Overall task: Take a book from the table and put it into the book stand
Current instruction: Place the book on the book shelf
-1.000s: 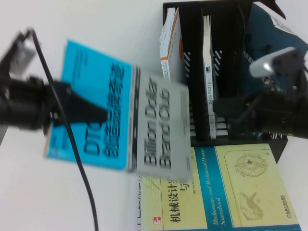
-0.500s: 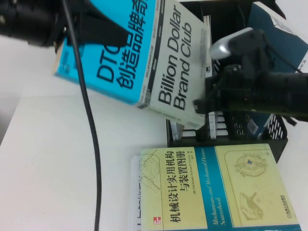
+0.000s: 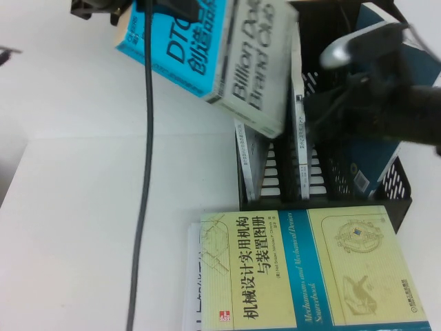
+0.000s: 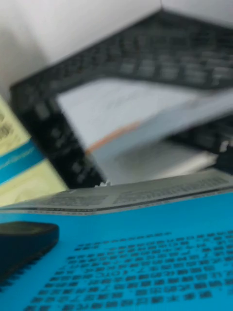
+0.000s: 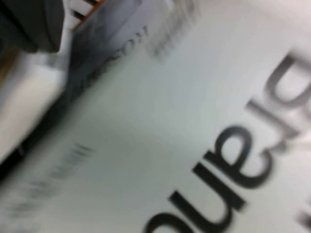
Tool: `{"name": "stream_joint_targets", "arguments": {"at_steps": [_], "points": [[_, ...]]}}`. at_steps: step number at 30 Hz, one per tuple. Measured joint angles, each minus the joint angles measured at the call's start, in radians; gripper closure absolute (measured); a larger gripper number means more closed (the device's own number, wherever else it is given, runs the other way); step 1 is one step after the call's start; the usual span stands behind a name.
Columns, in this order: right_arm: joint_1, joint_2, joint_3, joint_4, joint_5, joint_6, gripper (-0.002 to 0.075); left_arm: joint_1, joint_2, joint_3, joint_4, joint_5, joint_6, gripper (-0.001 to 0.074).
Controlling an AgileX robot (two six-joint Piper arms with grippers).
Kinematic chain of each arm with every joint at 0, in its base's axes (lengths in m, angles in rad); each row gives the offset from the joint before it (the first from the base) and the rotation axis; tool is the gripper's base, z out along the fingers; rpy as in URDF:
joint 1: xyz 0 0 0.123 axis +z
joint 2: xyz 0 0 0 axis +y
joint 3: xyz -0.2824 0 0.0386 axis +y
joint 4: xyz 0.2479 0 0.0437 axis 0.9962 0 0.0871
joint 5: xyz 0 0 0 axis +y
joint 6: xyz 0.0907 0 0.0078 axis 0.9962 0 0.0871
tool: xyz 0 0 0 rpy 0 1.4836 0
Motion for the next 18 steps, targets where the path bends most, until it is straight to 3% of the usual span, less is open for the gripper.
{"name": "stream_joint_targets", "arguments": {"at_steps": [9, 18], "points": [[-0.197, -0.07, 0.0, -0.017, 0.189, 0.175, 0.0718, 0.0, 0.097, -0.115, 0.105, 0.0, -0.113, 0.0556], [-0.234, -0.105, 0.0, -0.052, 0.247, 0.269, 0.0718, -0.039, 0.152, -0.12, 0.103, 0.0, -0.145, 0.0556]]}}
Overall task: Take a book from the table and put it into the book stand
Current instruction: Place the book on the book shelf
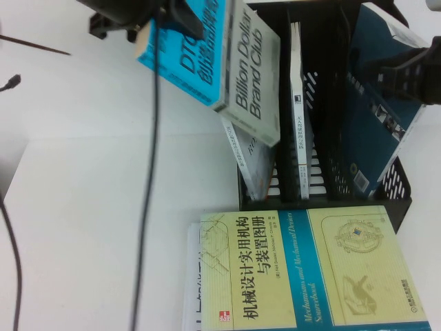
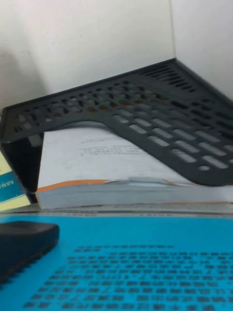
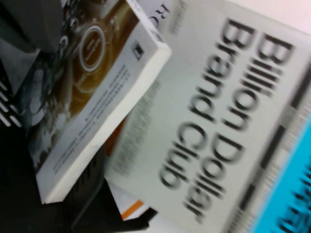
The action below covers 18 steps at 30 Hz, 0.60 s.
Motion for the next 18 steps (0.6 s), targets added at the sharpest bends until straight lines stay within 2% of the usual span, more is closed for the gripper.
{"name": "stream_joint_targets", "arguments": {"at_steps": [7, 18], "points": [[0.0, -0.012, 0.0, -0.009, 0.027, 0.004, 0.0718, -0.098, 0.029, 0.0, 0.14, 0.0, -0.041, 0.0556], [0.0, -0.014, 0.0, -0.015, 0.089, 0.021, 0.0718, -0.2, 0.067, -0.009, 0.356, -0.006, -0.145, 0.0556]]}}
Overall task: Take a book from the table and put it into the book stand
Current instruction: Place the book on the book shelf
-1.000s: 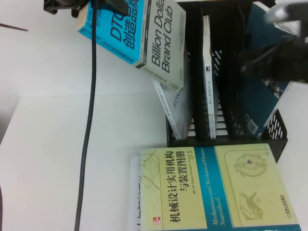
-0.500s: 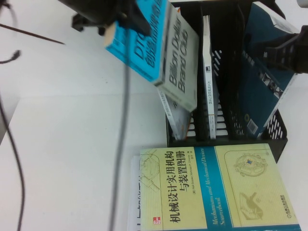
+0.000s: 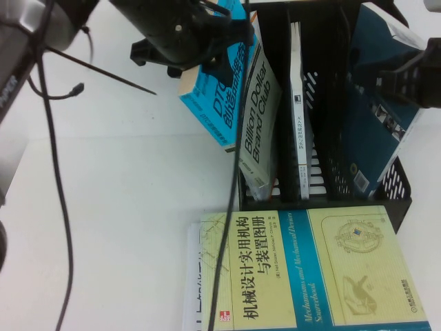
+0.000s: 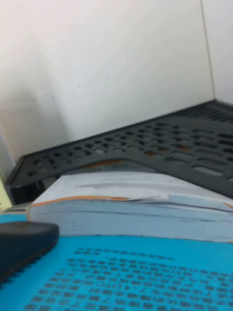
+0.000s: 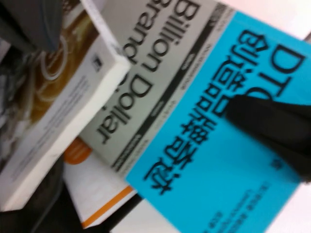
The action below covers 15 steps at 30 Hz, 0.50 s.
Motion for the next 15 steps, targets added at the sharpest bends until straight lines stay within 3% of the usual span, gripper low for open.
{"name": "stream_joint_targets", "arguments": {"at_steps": [7, 15], "points": [[0.0, 0.0, 0.0, -0.043, 0.035, 0.04, 0.0718, -0.08, 0.018, -0.013, 0.124, -0.034, -0.049, 0.0556], [0.0, 0.0, 0.0, -0.117, 0.107, 0.08, 0.0718, -0.108, 0.042, -0.016, 0.148, -0.054, -0.058, 0.0556]]}}
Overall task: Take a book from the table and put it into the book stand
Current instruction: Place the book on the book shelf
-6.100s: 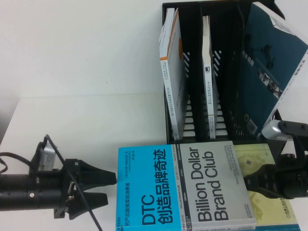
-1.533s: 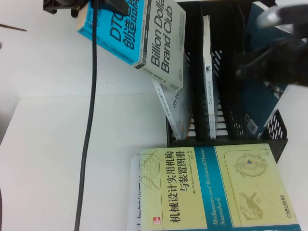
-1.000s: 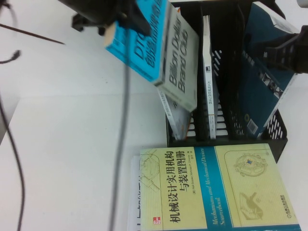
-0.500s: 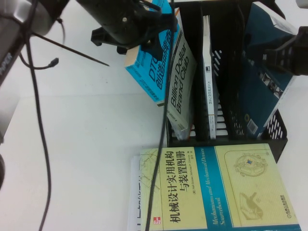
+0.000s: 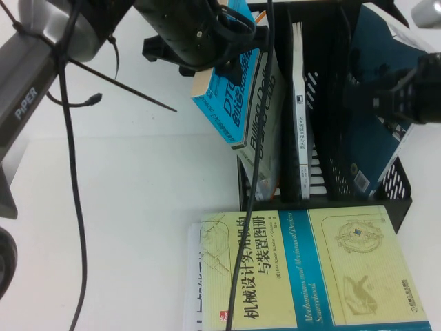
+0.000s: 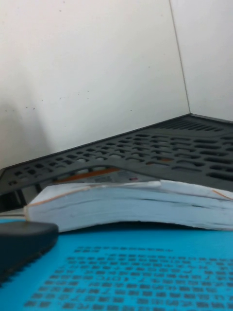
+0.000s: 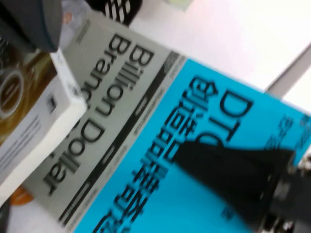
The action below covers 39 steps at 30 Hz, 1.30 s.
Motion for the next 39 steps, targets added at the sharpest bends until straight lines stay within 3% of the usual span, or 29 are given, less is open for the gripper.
{"name": "stream_joint_targets", "arguments": {"at_steps": [9, 16, 27, 39], "points": [[0.0, 0.0, 0.0, -0.213, 0.016, 0.124, 0.0718, -0.008, 0.02, -0.095, 0.044, 0.059, 0.049, 0.0556], [0.0, 0.0, 0.0, -0.193, 0.072, 0.17, 0.0718, -0.011, 0.066, -0.217, 0.019, 0.061, 0.063, 0.0557], [0.029, 0.0, 0.0, -0.129, 0.169, 0.168, 0.0718, -0.011, 0.071, -0.237, -0.086, 0.061, 0.102, 0.0556], [0.029, 0.0, 0.0, -0.224, 0.146, 0.199, 0.0718, -0.011, 0.003, -0.249, -0.031, 0.061, 0.167, 0.0557]]}}
